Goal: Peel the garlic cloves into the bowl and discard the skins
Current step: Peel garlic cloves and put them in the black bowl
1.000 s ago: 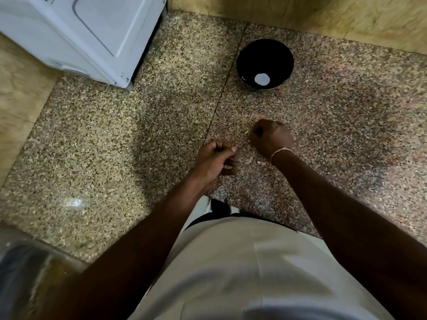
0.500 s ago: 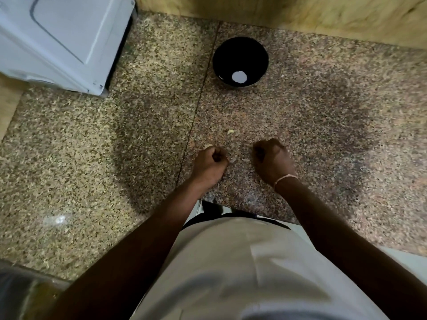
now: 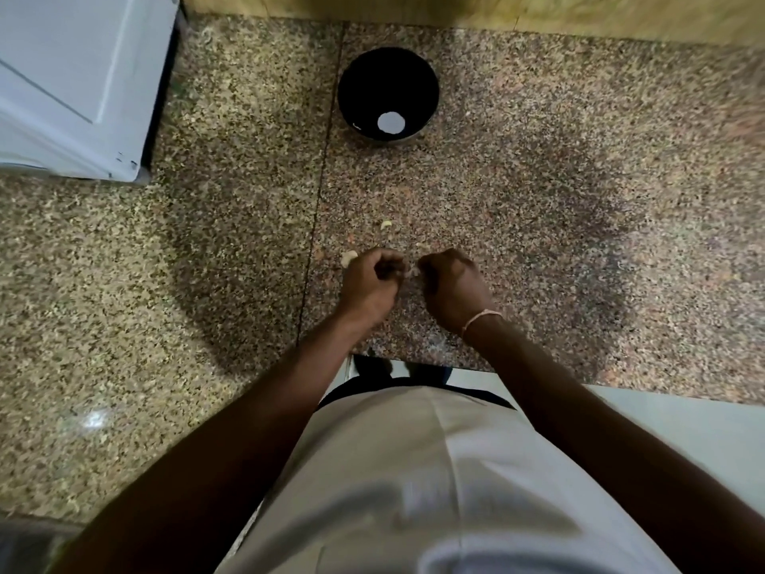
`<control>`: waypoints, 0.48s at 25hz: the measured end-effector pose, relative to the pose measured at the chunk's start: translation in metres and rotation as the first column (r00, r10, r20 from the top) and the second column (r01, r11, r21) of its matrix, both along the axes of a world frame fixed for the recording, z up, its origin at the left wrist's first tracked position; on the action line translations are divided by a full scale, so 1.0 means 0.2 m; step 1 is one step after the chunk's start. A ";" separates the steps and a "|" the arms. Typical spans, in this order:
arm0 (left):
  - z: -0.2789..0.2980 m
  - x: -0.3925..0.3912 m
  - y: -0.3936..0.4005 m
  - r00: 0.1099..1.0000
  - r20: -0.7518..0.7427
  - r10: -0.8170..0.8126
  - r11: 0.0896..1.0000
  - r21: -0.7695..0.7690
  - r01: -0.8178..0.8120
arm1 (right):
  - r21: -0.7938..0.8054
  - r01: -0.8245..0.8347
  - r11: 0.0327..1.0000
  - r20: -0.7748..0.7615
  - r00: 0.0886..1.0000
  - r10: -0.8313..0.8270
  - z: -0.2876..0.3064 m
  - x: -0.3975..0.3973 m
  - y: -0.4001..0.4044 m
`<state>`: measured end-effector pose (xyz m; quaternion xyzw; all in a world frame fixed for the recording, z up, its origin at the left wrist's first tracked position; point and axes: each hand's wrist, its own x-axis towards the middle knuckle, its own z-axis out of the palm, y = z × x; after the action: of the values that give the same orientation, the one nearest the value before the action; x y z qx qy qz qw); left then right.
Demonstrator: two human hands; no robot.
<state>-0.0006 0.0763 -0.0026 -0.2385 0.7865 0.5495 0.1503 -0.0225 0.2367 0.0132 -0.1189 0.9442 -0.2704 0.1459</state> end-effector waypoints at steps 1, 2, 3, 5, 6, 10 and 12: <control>0.01 0.00 -0.02 1.000 -0.007 0.012 1.000 0.010 -0.012 | -0.015 -0.024 1.000 0.009 1.000 0.024 0.00 -0.01 -0.02; 0.02 0.00 -0.04 1.000 -0.013 0.019 1.000 0.023 -0.019 | -0.021 -0.022 1.000 0.005 1.000 0.022 0.00 -0.03 -0.03; 0.03 0.00 -0.06 0.999 -0.015 0.029 0.999 0.043 -0.028 | -0.018 0.006 1.000 -0.007 1.000 -0.006 0.00 -0.06 -0.02; 0.03 0.01 -0.09 0.999 -0.013 0.052 0.996 0.078 -0.051 | 0.013 0.069 0.997 -0.025 0.997 -0.069 0.00 -0.14 0.00; 0.03 0.02 -0.09 0.998 -0.011 0.060 0.995 0.080 -0.059 | 0.044 0.066 0.997 -0.034 0.997 -0.065 0.00 -0.17 0.00; 0.04 0.04 -0.06 0.998 0.045 0.041 0.999 0.011 -0.042 | 0.180 -0.114 0.977 -0.113 0.984 0.136 0.01 -0.17 -0.05; 0.04 0.06 -0.06 0.998 0.065 0.012 1.000 -0.018 -0.011 | 0.192 -0.208 0.959 -0.128 0.964 0.235 0.01 -0.09 -0.07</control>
<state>0.0107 0.0650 0.0051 -0.2619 0.7846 0.5355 0.1706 -0.0400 0.2221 0.0146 -0.2306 0.9534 -0.1579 0.1139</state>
